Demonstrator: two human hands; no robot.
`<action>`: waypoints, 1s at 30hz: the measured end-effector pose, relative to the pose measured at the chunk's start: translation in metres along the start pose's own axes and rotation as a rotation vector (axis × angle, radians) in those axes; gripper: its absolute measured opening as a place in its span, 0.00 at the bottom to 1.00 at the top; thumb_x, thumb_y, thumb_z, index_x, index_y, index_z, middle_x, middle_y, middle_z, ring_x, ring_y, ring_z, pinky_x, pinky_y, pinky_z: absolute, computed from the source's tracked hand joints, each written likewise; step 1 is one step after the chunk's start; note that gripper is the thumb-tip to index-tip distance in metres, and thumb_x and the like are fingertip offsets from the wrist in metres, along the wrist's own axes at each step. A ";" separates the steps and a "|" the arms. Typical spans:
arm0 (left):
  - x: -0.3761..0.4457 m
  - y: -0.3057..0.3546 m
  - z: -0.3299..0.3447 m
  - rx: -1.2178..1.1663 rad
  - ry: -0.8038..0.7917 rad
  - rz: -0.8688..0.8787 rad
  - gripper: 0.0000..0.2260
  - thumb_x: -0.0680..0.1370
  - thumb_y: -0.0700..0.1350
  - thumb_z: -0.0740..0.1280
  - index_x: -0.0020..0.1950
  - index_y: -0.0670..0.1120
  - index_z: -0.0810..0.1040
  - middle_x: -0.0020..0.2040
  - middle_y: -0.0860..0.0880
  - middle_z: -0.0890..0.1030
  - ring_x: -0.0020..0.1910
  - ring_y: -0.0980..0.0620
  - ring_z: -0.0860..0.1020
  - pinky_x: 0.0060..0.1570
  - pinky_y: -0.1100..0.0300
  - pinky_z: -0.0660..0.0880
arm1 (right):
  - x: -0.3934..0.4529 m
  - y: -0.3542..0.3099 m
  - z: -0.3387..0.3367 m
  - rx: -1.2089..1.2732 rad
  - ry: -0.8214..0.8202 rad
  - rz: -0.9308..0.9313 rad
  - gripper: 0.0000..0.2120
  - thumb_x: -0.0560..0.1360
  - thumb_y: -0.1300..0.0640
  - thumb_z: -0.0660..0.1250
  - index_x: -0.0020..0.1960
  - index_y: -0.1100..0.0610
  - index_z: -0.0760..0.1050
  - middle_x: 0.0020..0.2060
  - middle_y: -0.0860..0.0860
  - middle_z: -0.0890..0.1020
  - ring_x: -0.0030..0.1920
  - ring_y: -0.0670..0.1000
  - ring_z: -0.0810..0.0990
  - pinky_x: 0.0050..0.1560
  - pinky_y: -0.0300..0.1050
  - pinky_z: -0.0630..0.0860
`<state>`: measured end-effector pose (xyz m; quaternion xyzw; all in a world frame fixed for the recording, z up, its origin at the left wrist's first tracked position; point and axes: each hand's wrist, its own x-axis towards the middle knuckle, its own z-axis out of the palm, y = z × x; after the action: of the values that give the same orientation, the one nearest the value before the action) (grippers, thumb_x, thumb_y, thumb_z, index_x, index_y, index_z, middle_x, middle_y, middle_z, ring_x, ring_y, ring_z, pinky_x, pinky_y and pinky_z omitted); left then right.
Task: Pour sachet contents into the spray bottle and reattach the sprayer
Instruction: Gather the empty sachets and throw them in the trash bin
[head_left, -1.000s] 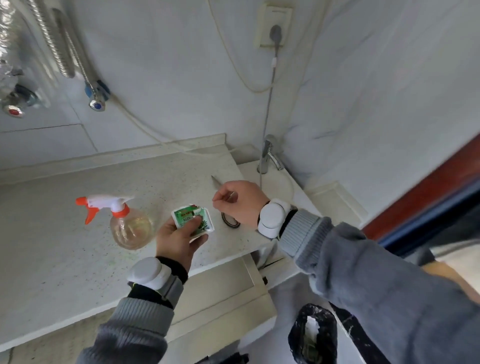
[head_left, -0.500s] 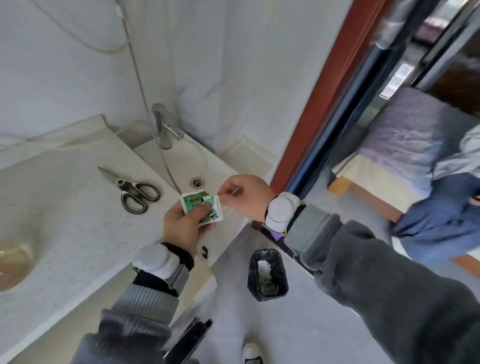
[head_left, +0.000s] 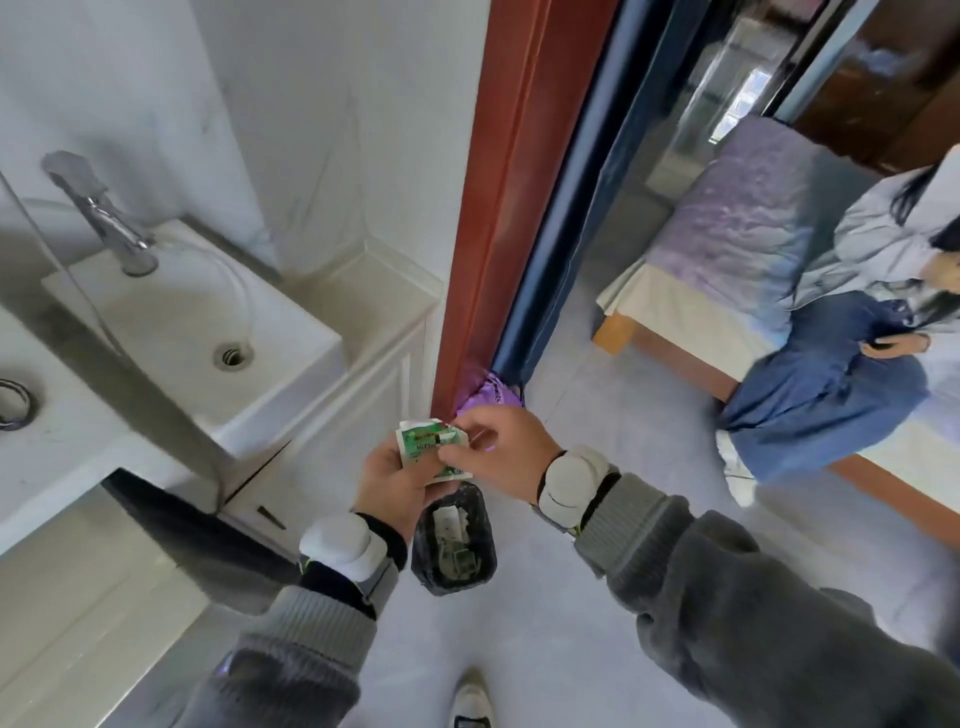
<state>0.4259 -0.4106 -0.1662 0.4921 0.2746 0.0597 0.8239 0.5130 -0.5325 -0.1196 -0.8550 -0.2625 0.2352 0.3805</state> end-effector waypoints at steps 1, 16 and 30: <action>0.008 -0.011 0.006 0.016 -0.009 -0.007 0.10 0.76 0.32 0.67 0.55 0.40 0.78 0.45 0.43 0.85 0.43 0.44 0.84 0.40 0.53 0.82 | 0.002 0.016 -0.001 0.003 0.014 0.010 0.07 0.71 0.50 0.74 0.48 0.49 0.82 0.36 0.41 0.82 0.36 0.37 0.78 0.39 0.27 0.71; 0.116 -0.181 -0.020 0.363 -0.071 -0.068 0.12 0.73 0.35 0.72 0.56 0.39 0.78 0.48 0.39 0.84 0.44 0.42 0.84 0.44 0.46 0.82 | 0.059 0.214 0.083 -0.005 0.055 0.201 0.02 0.70 0.54 0.71 0.40 0.52 0.82 0.33 0.49 0.84 0.33 0.50 0.84 0.37 0.46 0.83; 0.233 -0.378 -0.087 0.478 0.096 -0.132 0.18 0.71 0.38 0.74 0.58 0.47 0.76 0.51 0.49 0.83 0.46 0.51 0.83 0.43 0.53 0.81 | 0.128 0.421 0.203 -0.180 0.021 0.216 0.03 0.70 0.55 0.72 0.39 0.53 0.79 0.28 0.44 0.78 0.30 0.43 0.74 0.31 0.28 0.68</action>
<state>0.5126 -0.4497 -0.6085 0.6507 0.3512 -0.0378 0.6721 0.6007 -0.5867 -0.5934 -0.9114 -0.1848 0.2413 0.2775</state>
